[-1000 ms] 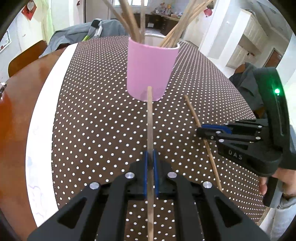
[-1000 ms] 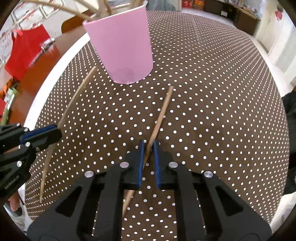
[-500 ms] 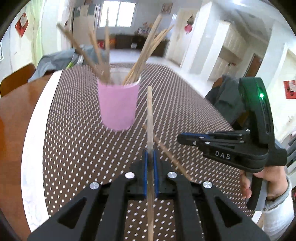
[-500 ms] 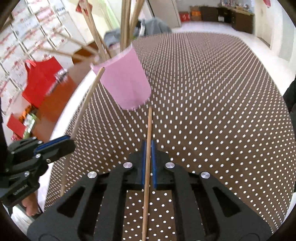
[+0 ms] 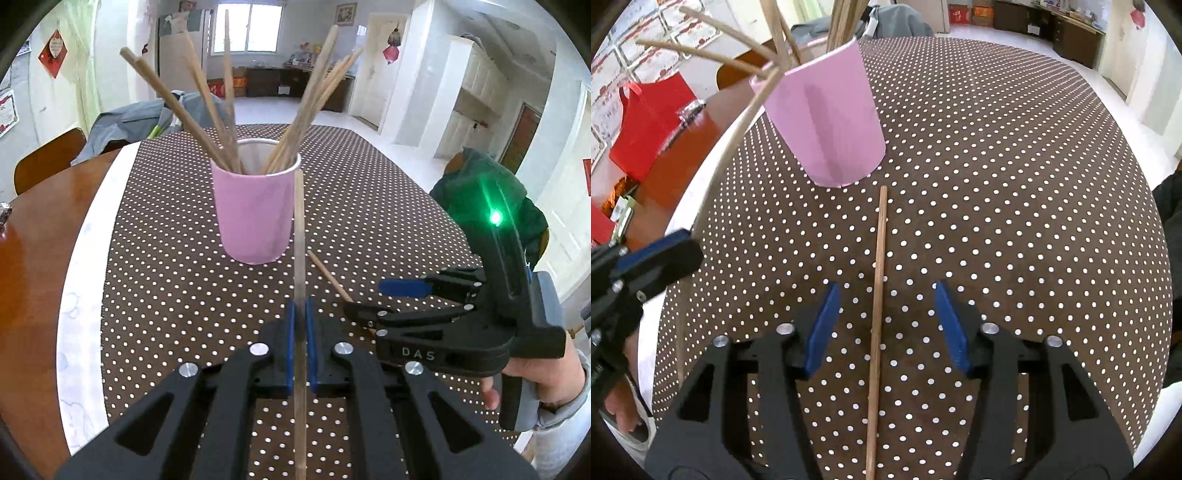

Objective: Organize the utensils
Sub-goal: 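Lift both held chopsticks upright and carry them above the pink cup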

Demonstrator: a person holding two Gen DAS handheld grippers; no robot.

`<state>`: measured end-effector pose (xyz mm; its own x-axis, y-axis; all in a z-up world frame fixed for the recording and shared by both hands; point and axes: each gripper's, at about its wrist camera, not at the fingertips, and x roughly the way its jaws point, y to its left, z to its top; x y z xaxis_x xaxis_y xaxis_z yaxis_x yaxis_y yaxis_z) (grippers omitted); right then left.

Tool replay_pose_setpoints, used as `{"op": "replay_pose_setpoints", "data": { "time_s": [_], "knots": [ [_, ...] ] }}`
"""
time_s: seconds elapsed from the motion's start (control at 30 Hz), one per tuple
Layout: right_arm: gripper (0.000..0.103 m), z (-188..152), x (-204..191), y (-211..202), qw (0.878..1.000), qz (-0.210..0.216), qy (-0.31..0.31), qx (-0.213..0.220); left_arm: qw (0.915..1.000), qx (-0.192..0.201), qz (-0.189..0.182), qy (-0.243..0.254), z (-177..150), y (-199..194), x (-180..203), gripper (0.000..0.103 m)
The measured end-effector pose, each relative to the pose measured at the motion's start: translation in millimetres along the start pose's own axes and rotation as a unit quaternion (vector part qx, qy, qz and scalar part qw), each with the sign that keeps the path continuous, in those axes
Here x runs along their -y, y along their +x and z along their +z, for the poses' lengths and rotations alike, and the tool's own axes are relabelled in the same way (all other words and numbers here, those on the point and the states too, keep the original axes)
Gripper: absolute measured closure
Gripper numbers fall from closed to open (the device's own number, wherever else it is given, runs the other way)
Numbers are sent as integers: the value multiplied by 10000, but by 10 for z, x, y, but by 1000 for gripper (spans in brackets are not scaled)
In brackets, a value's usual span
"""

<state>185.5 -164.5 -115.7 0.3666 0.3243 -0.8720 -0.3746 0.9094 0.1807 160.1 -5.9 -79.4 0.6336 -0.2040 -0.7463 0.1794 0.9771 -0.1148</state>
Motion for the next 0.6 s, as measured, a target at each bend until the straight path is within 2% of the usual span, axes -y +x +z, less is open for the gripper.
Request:
{"op": "replay_pose_setpoints", "data": {
  "time_s": [0.17, 0.23, 0.4, 0.53, 0.6],
  "knots": [
    [80, 25, -117, 154, 9989, -362, -284, -102, 10000, 66, -6, 19, 4, -16, 1, 97],
    [96, 41, -139, 169, 9983, -444, -350, -121, 9999, 101, -37, 36, 3, -27, 10, 97],
    [98, 27, -36, 128, 9999, -121, -124, -2, 9993, 303, -200, 67, 18, -109, 22, 97],
    [97, -31, 46, -159, 9983, 218, 88, 535, 9971, 683, -337, 47, 38, -247, 44, 97],
    [97, -53, 45, -392, 9946, 361, 149, 961, 9947, 948, -400, 40, 54, -341, 59, 97]
  ]
}}
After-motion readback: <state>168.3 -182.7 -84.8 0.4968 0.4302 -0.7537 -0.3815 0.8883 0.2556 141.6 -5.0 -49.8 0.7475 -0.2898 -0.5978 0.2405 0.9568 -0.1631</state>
